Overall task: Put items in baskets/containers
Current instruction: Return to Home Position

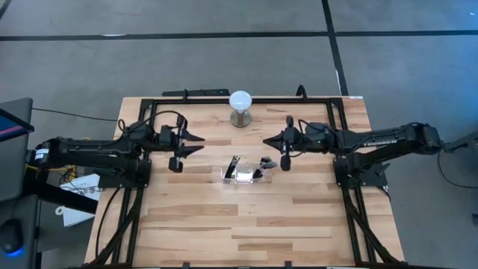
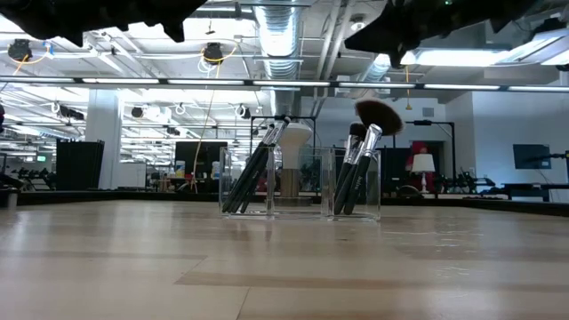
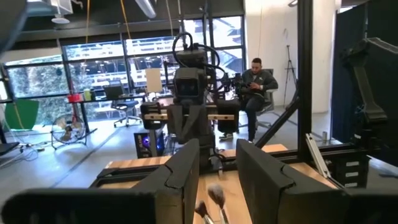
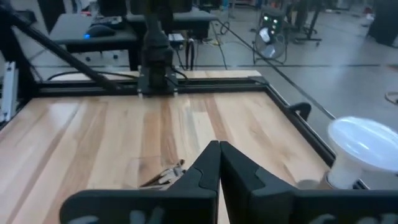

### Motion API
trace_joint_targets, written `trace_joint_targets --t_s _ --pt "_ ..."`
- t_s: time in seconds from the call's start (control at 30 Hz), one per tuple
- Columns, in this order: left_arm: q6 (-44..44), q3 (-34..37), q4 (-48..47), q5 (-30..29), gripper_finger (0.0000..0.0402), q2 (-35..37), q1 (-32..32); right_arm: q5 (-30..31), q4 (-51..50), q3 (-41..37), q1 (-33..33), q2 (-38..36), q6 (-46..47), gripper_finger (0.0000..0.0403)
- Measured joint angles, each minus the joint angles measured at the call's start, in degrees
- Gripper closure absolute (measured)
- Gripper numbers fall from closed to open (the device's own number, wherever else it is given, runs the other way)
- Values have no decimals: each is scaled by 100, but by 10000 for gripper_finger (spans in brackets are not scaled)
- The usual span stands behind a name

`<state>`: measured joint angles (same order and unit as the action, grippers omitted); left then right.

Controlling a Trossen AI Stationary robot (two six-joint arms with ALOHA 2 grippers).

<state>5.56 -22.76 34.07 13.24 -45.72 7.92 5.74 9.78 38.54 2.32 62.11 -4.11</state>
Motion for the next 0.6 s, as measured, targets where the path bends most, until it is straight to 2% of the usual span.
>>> trace_joint_targets --t_s 0.37,0.47,0.6 --pt "-41 1 12 14 298 0 -17 24 631 2 -81 84 -69 403" --pt "-297 1 -60 14 298 277 -17 20 482 1 -96 -73 -22 403" --pt "-304 126 -636 16 298 906 -17 26 308 -257 -157 -429 50 403"
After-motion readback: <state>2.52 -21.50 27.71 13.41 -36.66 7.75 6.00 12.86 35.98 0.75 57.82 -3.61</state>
